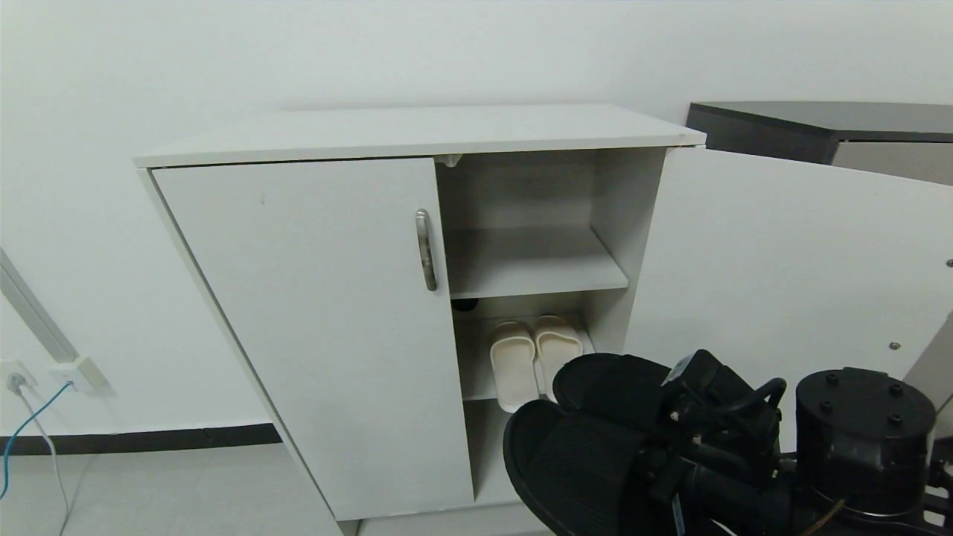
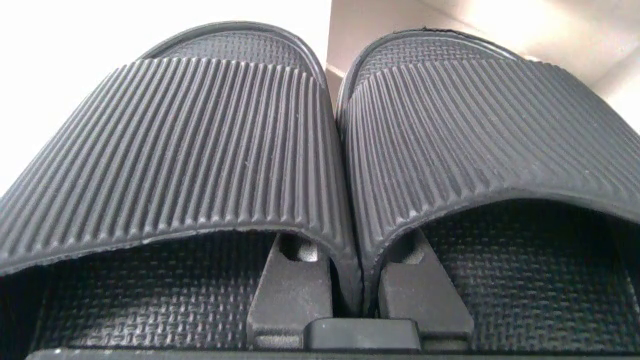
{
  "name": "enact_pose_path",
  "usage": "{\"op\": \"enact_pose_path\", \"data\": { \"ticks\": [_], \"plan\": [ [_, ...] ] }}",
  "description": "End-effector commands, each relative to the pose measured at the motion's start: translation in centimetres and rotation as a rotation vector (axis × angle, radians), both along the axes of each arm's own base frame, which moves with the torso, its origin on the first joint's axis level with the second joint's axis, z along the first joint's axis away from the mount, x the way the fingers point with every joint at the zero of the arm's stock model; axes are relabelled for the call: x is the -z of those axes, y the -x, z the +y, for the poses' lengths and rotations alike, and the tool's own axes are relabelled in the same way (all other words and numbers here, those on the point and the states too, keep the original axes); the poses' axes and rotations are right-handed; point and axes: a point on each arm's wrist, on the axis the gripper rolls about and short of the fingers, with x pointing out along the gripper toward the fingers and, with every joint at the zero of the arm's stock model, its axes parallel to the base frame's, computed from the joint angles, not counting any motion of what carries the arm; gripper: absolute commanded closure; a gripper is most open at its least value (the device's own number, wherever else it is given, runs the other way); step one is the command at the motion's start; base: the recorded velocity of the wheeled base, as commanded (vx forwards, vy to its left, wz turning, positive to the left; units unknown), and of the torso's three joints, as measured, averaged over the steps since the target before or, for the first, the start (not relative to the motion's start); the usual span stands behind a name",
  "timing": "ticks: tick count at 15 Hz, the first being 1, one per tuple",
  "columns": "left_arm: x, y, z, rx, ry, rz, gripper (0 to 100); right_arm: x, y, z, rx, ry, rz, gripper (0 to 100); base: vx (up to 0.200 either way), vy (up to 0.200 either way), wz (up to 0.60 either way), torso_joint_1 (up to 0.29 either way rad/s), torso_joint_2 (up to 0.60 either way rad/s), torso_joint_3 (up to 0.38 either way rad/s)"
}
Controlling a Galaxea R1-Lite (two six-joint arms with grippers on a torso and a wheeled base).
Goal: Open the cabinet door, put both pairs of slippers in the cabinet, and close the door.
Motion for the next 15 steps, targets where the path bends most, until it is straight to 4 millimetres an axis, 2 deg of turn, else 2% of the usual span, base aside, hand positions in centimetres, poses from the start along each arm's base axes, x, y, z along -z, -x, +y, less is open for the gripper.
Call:
{"op": "enact_pose_path", "data": {
  "ticks": [1,10,11,15],
  "plan": [
    [0.00,-0.01,0.00,0.000,0.000,0.002,100,0.00,0.05,-0.03,-0.002,-0.001,0.000,100,0.000,0.000,0.00,0.000,0.00,0.000],
    [0.00,-0.01,0.01,-0.003,0.002,0.002,100,0.14,0.23,0.05,-0.009,-0.001,0.000,100,0.000,0.000,0.00,0.000,0.02,0.019],
    [0.00,-0.01,0.02,-0.011,0.003,0.002,100,0.18,0.21,0.07,-0.009,0.001,0.001,100,0.000,-0.200,0.00,-0.002,0.18,0.095],
    [0.00,-0.01,0.02,-0.011,0.003,0.002,100,0.17,0.26,0.18,-0.013,0.000,0.000,100,0.000,0.000,0.00,0.001,0.05,0.016]
  ]
}}
